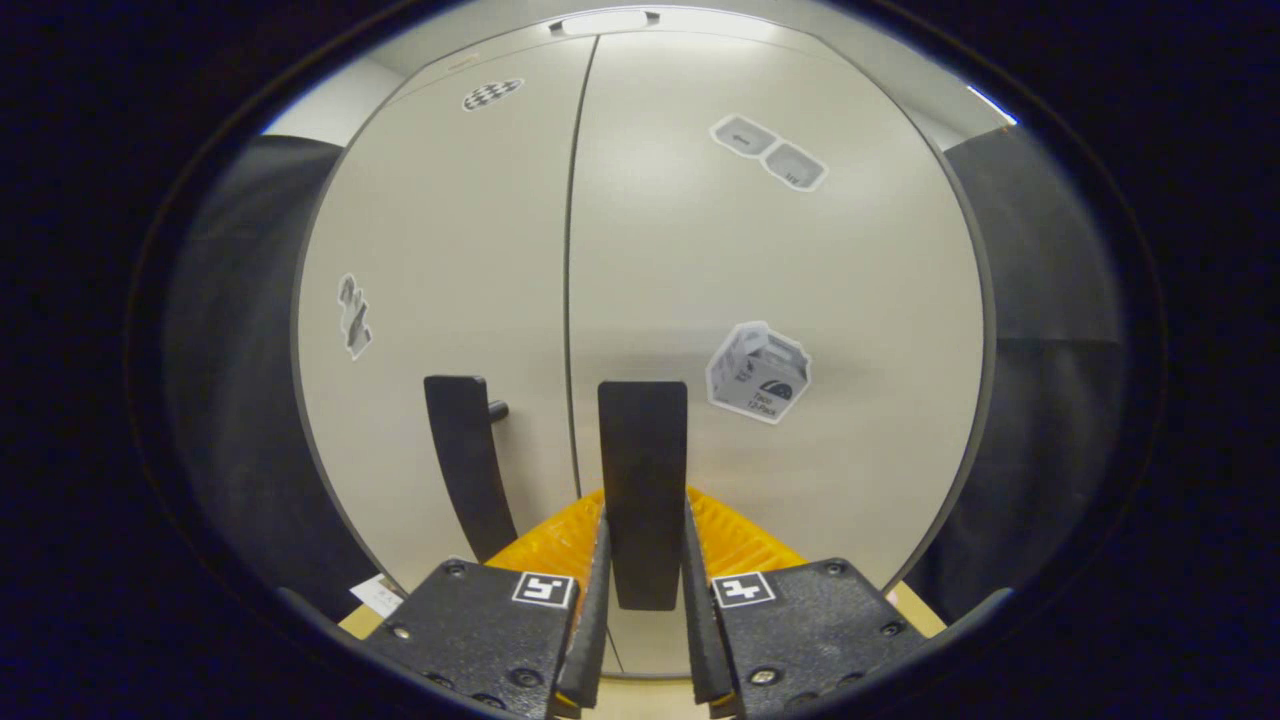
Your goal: Open the right door of the double-door shoe cabinet with the right hand, and open the left door with the left hand.
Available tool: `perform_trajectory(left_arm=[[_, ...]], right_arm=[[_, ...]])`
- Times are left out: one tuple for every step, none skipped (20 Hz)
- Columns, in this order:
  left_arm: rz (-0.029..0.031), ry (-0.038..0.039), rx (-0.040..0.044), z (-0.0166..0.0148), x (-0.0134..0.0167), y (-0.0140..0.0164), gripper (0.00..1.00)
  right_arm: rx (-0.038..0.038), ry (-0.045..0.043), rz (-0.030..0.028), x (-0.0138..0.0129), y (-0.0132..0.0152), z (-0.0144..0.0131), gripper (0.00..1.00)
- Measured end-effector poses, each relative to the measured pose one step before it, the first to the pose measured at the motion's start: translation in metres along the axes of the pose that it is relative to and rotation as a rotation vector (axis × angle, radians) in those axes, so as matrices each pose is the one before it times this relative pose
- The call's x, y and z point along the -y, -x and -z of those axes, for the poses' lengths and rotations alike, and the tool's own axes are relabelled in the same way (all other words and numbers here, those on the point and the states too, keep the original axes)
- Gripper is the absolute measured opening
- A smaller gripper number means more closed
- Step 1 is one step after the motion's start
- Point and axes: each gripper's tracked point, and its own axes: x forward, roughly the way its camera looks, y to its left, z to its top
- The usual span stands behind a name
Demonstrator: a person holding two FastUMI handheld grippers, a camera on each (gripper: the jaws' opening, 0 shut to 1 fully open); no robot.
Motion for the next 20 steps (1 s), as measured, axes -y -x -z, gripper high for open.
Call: perform_trajectory(left_arm=[[-0.00048, 0.00459, 0.00359, -0.00128, -0.00052, 0.00034, 0.96], [-0.00124, 0.00634, 0.00009, -0.00094, -0.00055, 0.00011, 0.96], [0.00292, 0.00422, -0.00257, 0.00023, -0.00039, -0.00024, 0.96], [0.00000, 0.00142, -0.00132, 0.00013, -0.00294, -0.00168, 0.96], [-0.00203, -0.00043, 0.00532, -0.00145, -0.00204, -0.00081, 0.96], [0.00137, 0.00095, 0.00383, -0.00082, 0.00038, 0.00056, 0.96], [0.00293, 0.00048, 0.00511, -0.00070, 0.00010, 0.00077, 0.96], [0.00234, -0.00078, -0.00315, 0.00130, -0.00105, 0.00199, 0.96], [0.00350, -0.00031, -0.00188, 0.00120, -0.00083, 0.00179, 0.96], [0.00383, 0.00043, 0.00026, -0.00008, -0.00134, 0.00160, 0.96], [0.00465, 0.00067, 0.00068, 0.00101, -0.00062, 0.00179, 0.96], [0.00663, 0.00058, 0.00111, 0.00029, 0.00046, 0.00186, 0.96], [0.00875, -0.00052, -0.00016, 0.00034, 0.00151, 0.00131, 0.96], [0.00839, -0.00169, 0.00031, 0.00076, -0.00011, 0.00255, 0.96], [0.01127, -0.00127, 0.00379, -0.00057, 0.00082, 0.00210, 0.96], [0.00992, -0.00205, 0.00835, -0.00087, 0.00109, 0.00302, 0.96], [0.00998, -0.00120, 0.00568, -0.00084, 0.00102, 0.00164, 0.96], [0.01416, 0.00042, -0.00034, 0.00041, 0.00196, 0.00199, 0.96], [0.01627, -0.00027, -0.00052, -0.00005, 0.00261, 0.00159, 0.96], [0.01186, -0.00241, 0.00012, -0.00010, 0.00177, 0.00163, 0.96]], right_arm=[[-0.00769, 0.00904, 0.00699, 0.00057, 0.00066, 0.00096, 0.35], [-0.00868, -0.00253, 0.00691, 0.00039, 0.00010, 0.00001, 0.33], [-0.00160, -0.00671, 0.00136, -0.00019, 0.00007, -0.00003, 0.32], [0.00055, -0.00601, -0.00373, -0.00032, 0.00053, 0.00033, 0.30], [-0.00209, -0.00249, -0.00677, 0.00042, 0.00088, 0.00017, 0.29], [-0.00290, 0.00274, -0.00768, -0.00030, 0.00142, 0.00038, 0.29], [0.00035, -0.00168, -0.00870, -0.00031, 0.00202, 0.00056, 0.28], [0.00184, 0.00224, -0.01017, -0.00041, 0.00293, 0.00087, 0.26], [0.00191, 0.00680, -0.00947, 0.00015, 0.00250, 0.00083, 0.25], [0.00027, 0.00199, -0.00470, 0.00133, 0.00863, 0.00029, 0.24], [-0.00083, 0.00207, -0.00237, 0.00190, 0.00828, 0.00089, 0.23], [0.00156, -0.00024, -0.00171, 0.00293, 0.00785, 0.00114, 0.23], [0.00163, 0.00130, -0.00081, 0.00074, 0.00699, 0.00068, 0.22], [-0.00036, 0.00320, 0.00153, 0.00266, 0.00676, 0.00111, 0.23], [-0.00139, 0.00267, 0.00232, 0.00233, 0.00774, 0.00109, 0.23], [-0.00023, 0.00581, 0.00226, 0.00265, 0.00791, 0.00130, 0.23], [0.00017, -0.00328, 0.00290, 0.00304, 0.00797, 0.00084, 0.23], [0.00072, -0.00419, 0.00414, 0.00320, 0.00734, 0.00175, 0.22], [0.00119, 0.00034, 0.00352, 0.00326, 0.00625, 0.00024, 0.22], [-0.00018, -0.00350, 0.00397, 0.00348, 0.00731, 0.00156, 0.22]])
